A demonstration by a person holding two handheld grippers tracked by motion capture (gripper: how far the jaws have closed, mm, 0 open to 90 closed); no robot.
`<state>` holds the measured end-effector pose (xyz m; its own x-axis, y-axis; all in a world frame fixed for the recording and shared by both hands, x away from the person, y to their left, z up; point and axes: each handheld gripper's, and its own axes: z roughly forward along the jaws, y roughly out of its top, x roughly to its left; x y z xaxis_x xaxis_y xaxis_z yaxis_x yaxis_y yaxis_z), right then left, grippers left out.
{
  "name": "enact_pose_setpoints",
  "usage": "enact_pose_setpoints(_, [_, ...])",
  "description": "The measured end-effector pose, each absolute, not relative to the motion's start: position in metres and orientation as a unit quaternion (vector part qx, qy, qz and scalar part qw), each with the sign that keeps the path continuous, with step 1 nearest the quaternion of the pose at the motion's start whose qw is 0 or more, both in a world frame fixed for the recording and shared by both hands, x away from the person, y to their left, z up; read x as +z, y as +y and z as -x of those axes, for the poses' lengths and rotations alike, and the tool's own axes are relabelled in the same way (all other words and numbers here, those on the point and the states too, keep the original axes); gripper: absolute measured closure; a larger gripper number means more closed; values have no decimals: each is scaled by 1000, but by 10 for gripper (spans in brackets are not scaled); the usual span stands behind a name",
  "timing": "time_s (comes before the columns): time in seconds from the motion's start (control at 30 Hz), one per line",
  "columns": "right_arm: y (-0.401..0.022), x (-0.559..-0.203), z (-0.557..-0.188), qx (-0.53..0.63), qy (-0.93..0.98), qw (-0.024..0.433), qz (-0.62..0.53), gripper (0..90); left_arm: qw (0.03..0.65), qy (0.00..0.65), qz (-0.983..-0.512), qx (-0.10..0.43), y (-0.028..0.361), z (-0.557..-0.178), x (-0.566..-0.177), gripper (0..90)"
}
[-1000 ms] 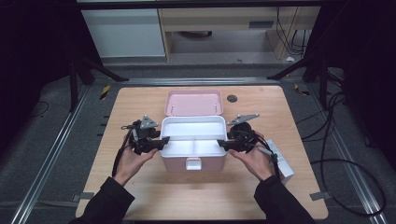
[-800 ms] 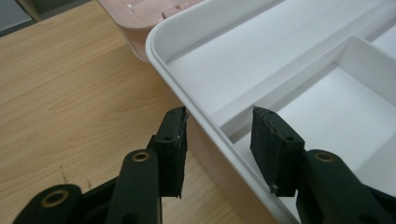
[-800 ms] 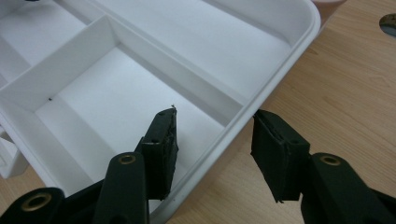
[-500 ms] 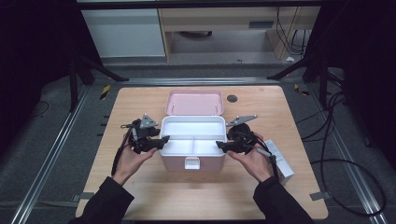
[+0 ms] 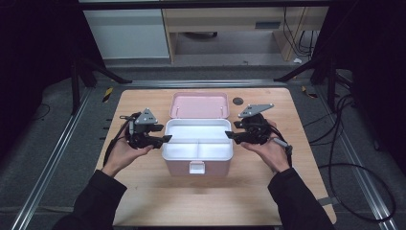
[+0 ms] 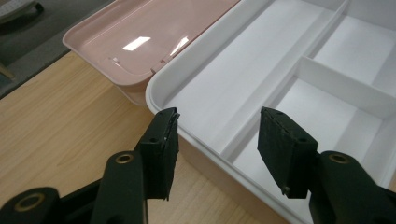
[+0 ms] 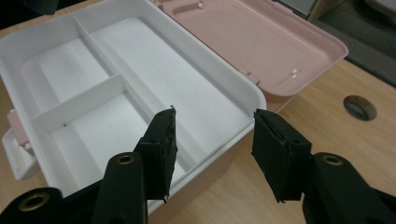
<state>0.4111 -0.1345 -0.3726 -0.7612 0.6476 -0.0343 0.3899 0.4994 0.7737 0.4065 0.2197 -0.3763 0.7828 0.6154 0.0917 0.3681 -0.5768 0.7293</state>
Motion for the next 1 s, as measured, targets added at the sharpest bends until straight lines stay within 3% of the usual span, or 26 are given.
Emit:
enact_pose_setpoints(0.17, [-127, -366, -418, 375, 873, 183, -254, 527, 364, 257, -882, 151, 217, -415, -375, 484])
enact_pose_setpoints(0.53, [-109, -363, -435, 318, 922, 119, -185, 592, 295, 152, -936, 119, 196, -427, -376, 555])
enact_pose_setpoints(0.67, [-106, -371, -439, 292, 937, 87, -173, 641, 277, 141, -945, 101, 191, -431, -378, 594])
enact_pose_setpoints(1.0, [-96, -380, -445, 238, 960, 62, -135, 755, 245, 127, -958, 84, 190, -440, -383, 691])
